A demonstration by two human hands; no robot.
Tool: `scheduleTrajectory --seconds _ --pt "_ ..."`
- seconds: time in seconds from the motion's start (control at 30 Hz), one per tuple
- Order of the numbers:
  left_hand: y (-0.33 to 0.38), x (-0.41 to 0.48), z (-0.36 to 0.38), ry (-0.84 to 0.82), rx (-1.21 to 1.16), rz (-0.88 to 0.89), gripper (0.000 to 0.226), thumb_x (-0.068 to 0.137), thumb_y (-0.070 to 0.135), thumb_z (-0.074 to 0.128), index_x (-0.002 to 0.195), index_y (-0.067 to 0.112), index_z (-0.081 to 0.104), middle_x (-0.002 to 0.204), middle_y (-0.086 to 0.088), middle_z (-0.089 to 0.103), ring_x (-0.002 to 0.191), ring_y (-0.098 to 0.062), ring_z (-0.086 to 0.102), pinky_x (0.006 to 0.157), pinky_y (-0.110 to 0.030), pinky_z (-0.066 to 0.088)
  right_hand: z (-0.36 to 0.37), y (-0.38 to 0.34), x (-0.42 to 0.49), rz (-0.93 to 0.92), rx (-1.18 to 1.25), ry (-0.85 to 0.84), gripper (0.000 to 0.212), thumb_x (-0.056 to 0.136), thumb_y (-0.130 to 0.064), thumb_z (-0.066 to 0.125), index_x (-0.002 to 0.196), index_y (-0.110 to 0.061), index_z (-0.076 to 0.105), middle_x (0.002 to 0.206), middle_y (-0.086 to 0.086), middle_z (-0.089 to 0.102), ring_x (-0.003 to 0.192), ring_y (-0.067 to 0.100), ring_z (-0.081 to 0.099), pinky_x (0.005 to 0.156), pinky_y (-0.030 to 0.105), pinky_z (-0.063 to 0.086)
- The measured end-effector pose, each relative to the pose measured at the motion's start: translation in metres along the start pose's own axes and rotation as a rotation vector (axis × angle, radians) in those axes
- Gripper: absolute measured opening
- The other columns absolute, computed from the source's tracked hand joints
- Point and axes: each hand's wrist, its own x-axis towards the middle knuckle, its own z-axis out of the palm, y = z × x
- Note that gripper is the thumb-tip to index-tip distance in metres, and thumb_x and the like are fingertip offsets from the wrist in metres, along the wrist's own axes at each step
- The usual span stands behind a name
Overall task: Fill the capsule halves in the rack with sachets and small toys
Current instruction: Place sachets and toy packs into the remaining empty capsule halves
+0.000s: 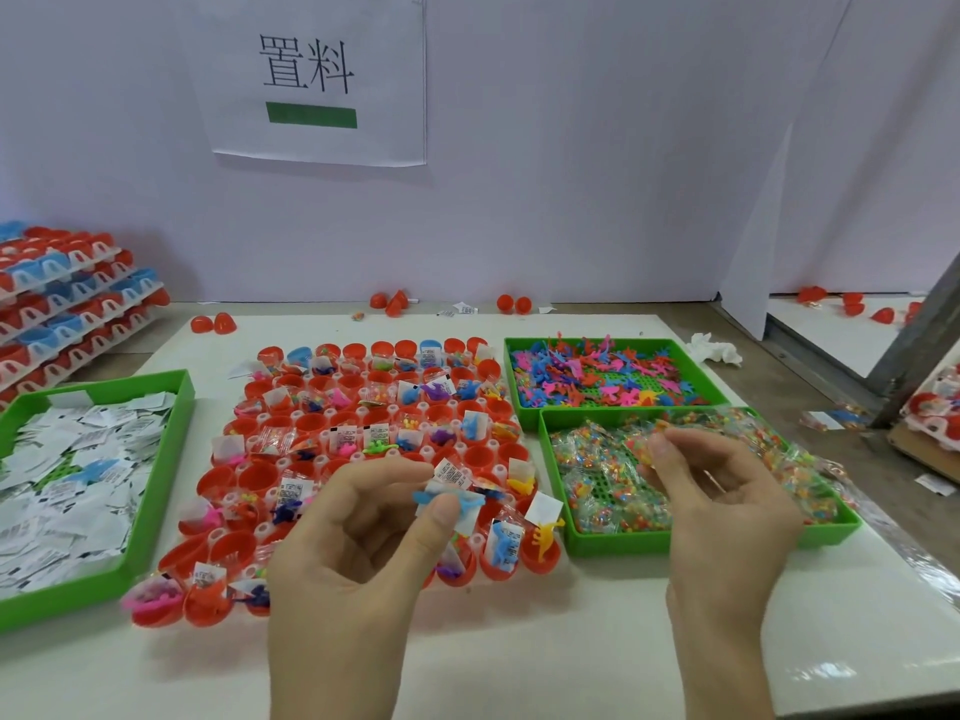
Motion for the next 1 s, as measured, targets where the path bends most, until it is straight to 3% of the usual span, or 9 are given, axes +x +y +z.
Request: scheduleTrajectory --seconds 0.07,0.2,0.27,0.4,0.5,0.7,0.8,0.9,1.0 --pt "0.0 0.0 0.001 0.001 -0.025 -0.009 0.025 0.057 0.033 0.077 0.082 0.034 0.074 0.076 -0.003 0.075 0.066 -0.011 0.07 0.06 -0.013 0.054 0.01 -0.018 -0.009 0.091 0.178 -0.105 0.009 0.072 -0.017 0.081 0.075 -0.024 0.077 0.072 -0.001 0.073 0.068 0.013 0.071 0.066 0.024 0.059" --pt "-0.001 -0.001 0.003 -0.014 -0.098 -0.013 0.038 0.054 0.032 0.089 0.089 0.035 0.074 0.081 -0.005 0.076 0.076 -0.019 0.073 0.064 -0.016 0.055 0.033 -0.047 -0.039 0.178 0.285 -0.364 0.021 0.061 -0.033 0.083 0.078 -0.023 0.077 0.071 0.001 0.073 0.066 0.017 0.071 0.062 0.024 0.057" --pt "-0.001 -0.002 0.002 -0.005 -0.101 0.005 0.04 0.053 0.031 0.096 0.087 0.033 0.075 0.082 -0.005 0.076 0.075 -0.018 0.074 0.063 -0.017 0.055 0.042 -0.055 -0.053 0.211 0.284 -0.477 0.02 0.061 -0.032 0.082 0.077 -0.022 0.077 0.071 0.002 0.072 0.066 0.017 0.071 0.06 0.023 0.056" --pt "0.002 -0.001 -0.004 0.034 -0.091 0.058 0.025 0.057 0.028 0.087 0.079 0.029 0.076 0.078 -0.002 0.074 0.069 -0.011 0.071 0.061 -0.017 0.055 0.05 -0.062 -0.065 0.253 0.319 -0.617 0.016 0.063 -0.028 0.086 0.075 -0.022 0.076 0.07 0.001 0.072 0.062 0.012 0.068 0.057 0.02 0.054" --pt "0.0 0.001 -0.01 0.016 -0.074 0.048 0.033 0.049 0.023 0.093 0.078 0.028 0.077 0.075 0.001 0.072 0.067 -0.009 0.068 0.061 -0.019 0.056 0.051 -0.063 -0.066 0.253 0.301 -0.652 0.012 0.068 -0.027 0.084 0.076 -0.023 0.075 0.071 0.001 0.071 0.06 0.011 0.067 0.056 0.02 0.054" --pt "-0.001 0.003 -0.012 0.027 -0.017 0.078 0.031 0.05 0.03 0.094 0.076 0.03 0.076 0.073 0.0 0.07 0.065 -0.008 0.065 0.059 -0.019 0.055 0.046 -0.066 -0.06 0.232 0.21 -0.831 0.012 0.077 -0.023 0.079 0.088 -0.025 0.075 0.087 0.004 0.076 0.078 0.015 0.074 0.065 0.021 0.056" --pt "-0.003 0.004 -0.014 0.001 -0.096 0.038 0.029 0.05 0.038 0.092 0.073 0.028 0.077 0.073 0.002 0.07 0.068 -0.012 0.065 0.06 -0.02 0.056 0.046 -0.064 -0.058 0.231 0.204 -0.909 0.022 0.07 -0.013 0.083 0.088 -0.023 0.075 0.091 0.007 0.076 0.081 0.021 0.073 0.069 0.026 0.057" --pt "-0.006 0.005 -0.018 -0.093 -0.307 -0.096 0.046 0.036 0.048 0.097 0.067 0.021 0.076 0.076 0.001 0.07 0.074 -0.015 0.069 0.064 -0.022 0.057 0.044 -0.064 -0.057 0.238 0.258 -0.932 0.024 0.069 -0.007 0.082 0.087 -0.021 0.075 0.089 0.01 0.076 0.08 0.02 0.073 0.069 0.025 0.057" --pt "-0.005 0.005 -0.025 -0.203 -0.386 -0.17 0.049 0.036 0.045 0.099 0.069 0.018 0.074 0.078 -0.003 0.069 0.073 -0.017 0.069 0.062 -0.023 0.056 0.043 -0.064 -0.057 0.211 0.261 -0.965 0.023 0.071 -0.003 0.081 0.088 -0.017 0.074 0.088 0.013 0.076 0.081 0.023 0.074 0.071 0.028 0.059"
